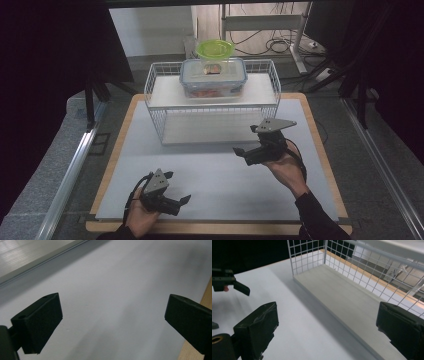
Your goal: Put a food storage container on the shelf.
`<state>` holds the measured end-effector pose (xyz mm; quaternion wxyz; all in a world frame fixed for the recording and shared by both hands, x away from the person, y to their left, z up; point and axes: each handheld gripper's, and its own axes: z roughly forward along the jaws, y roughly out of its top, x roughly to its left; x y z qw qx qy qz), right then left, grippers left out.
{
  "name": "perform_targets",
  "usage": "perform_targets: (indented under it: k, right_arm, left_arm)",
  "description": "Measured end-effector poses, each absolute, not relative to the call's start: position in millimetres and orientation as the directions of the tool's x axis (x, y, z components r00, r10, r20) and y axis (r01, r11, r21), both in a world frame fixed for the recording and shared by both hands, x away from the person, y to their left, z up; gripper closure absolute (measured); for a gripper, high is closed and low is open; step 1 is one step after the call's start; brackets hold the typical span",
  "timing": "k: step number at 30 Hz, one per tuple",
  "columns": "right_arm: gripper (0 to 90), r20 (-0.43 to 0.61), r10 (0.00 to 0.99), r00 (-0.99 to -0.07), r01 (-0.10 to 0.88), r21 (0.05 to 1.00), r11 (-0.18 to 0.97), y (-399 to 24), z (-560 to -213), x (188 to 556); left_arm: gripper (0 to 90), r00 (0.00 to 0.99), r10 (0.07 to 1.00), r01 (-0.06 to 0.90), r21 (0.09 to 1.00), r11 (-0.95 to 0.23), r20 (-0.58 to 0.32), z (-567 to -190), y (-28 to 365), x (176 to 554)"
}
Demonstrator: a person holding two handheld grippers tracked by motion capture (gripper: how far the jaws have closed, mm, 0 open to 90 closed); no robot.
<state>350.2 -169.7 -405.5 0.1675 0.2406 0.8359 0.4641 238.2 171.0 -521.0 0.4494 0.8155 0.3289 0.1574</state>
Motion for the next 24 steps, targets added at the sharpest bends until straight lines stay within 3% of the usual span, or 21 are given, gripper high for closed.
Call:
perform_targets:
  k: [11, 24]
  right_arm:
    - [3.9, -0.077, 0.556, -0.827, 0.234, 0.853, 0.466, -171, -417, 331]
    - [3.2, -0.029, 0.588, -0.808, 0.289, 0.85, 0.44, -189, -437, 318]
  left_arm:
    - [1.2, 0.738, 0.673, 0.398, 0.839, -0.37, -0.054, -521, 172, 239]
    - [1.3, 0.738, 0.673, 0.399, 0.832, -0.384, -0.043, -522, 171, 239]
